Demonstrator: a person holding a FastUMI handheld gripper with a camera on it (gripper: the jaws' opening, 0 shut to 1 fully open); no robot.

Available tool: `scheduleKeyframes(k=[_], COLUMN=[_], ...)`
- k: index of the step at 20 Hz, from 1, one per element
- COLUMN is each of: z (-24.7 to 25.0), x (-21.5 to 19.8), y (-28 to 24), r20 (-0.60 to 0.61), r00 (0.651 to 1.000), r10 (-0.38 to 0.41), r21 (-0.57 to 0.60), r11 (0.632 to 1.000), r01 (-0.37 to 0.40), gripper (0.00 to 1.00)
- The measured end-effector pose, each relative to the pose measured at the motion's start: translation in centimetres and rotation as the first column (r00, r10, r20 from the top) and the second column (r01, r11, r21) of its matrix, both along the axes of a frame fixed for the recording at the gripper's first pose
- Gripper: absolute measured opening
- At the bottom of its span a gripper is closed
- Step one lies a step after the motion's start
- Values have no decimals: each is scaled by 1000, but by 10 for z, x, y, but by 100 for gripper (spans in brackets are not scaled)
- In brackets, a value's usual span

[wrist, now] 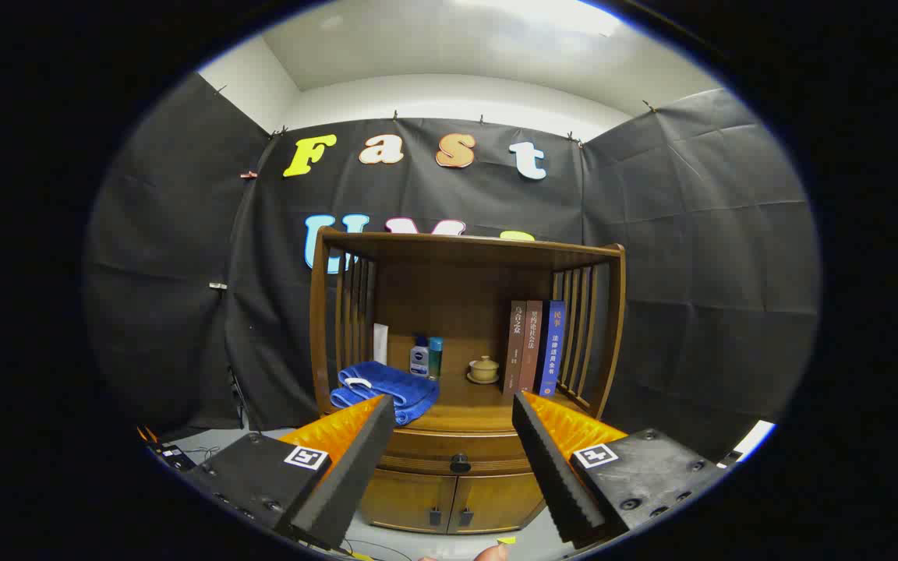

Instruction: Pull open the drawer, take out the items inside it, and place them on the countertop above the cabinet.

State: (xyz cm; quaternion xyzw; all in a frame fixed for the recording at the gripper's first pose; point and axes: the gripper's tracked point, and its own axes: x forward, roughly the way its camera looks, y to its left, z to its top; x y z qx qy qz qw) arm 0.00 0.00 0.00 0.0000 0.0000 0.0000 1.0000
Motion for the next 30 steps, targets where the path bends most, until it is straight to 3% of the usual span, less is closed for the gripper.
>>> scheduleKeyframes(k=[20,26,30], z=[-25,-41,-93], x=[19,59,106], y=[-3,-1,-9], r20=[-13,25,-6], r00=[1000,1000,1000], r10=[2,12,-12], r21=[21,21,49], r11=[1000,1000,999], r01=[-1,-12,13], gripper=[99,98,98])
